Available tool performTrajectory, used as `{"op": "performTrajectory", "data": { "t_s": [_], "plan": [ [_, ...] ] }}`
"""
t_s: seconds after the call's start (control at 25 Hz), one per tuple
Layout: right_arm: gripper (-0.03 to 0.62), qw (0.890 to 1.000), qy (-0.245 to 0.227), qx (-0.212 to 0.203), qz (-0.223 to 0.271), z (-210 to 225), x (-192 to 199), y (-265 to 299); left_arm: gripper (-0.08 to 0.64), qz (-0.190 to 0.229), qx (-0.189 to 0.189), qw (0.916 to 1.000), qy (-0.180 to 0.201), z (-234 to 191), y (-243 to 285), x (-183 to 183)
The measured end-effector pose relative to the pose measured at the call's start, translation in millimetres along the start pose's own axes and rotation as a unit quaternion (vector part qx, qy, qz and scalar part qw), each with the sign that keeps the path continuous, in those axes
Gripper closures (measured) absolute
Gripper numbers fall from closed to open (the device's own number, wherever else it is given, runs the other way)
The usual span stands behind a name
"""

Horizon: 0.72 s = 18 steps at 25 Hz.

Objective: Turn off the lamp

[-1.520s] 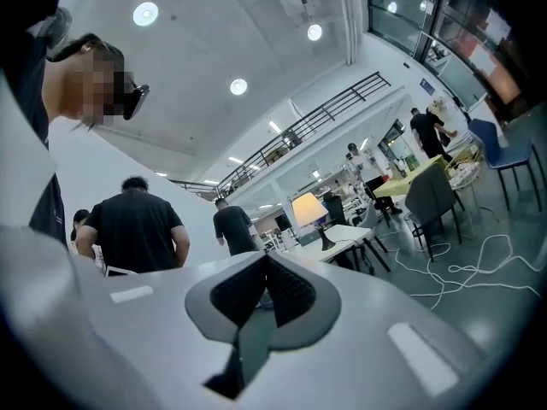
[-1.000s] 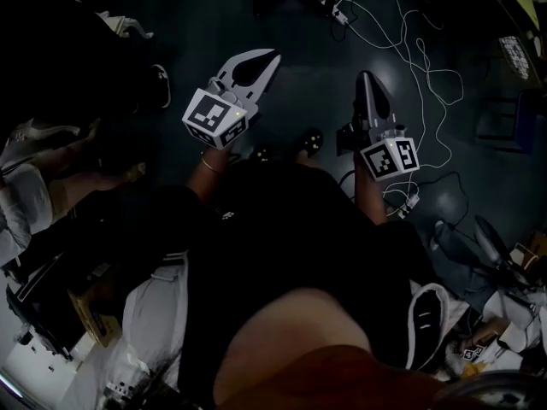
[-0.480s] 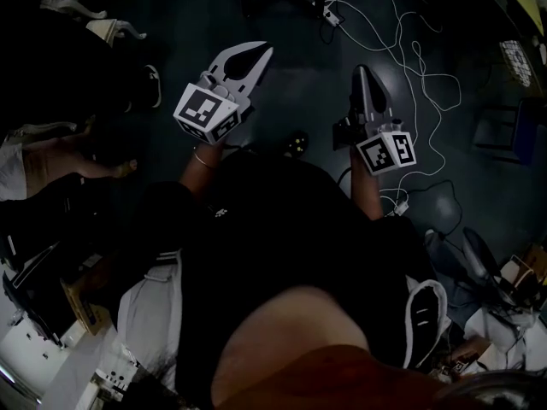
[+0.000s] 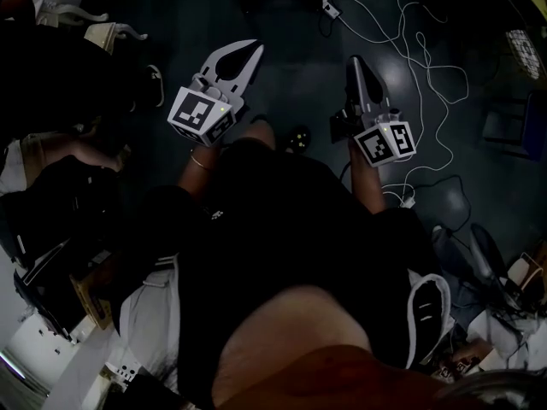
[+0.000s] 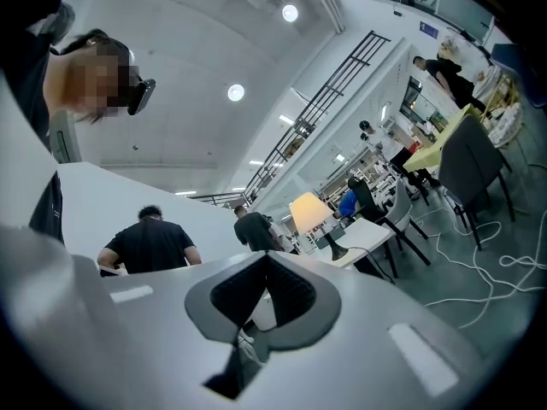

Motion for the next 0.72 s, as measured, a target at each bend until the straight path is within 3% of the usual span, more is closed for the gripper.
{"op": "performTrajectory", "data": {
  "t_s": [0.28,0.4,0.6,0.72],
  "plan": [
    [0.592,1.0,-0.002,0.019,-0.001,18.7,1.2,2.5,0.552,-0.006,0.014,0.9999,0.002,-11.2,23.8,8.9],
    [0.592,0.999,-0.008,0.037,0.004,30.4,-4.2,4.8,0.552,-0.008,0.033,0.9994,-0.009,-18.3,48.6,12.3],
    [0.592,0.997,-0.023,0.067,0.008,50.9,-18.1,11.7,0.554,0.001,0.075,0.9969,0.023,-24.6,95.4,8.2],
    [0.592,0.997,-0.029,0.076,0.005,61.4,-21.8,28.1,0.552,0.001,0.094,0.9955,0.008,-34.3,115.5,1.3]
  ]
}}
Point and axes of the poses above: the fingertips, and each gripper's own axes: y forward along the fingers, z to its right, x out of its underside, the point moved 8 cm from there along -y, backward along the fingers, and after that the axes turned 4 degrees about -y, right-handed, at the moved point
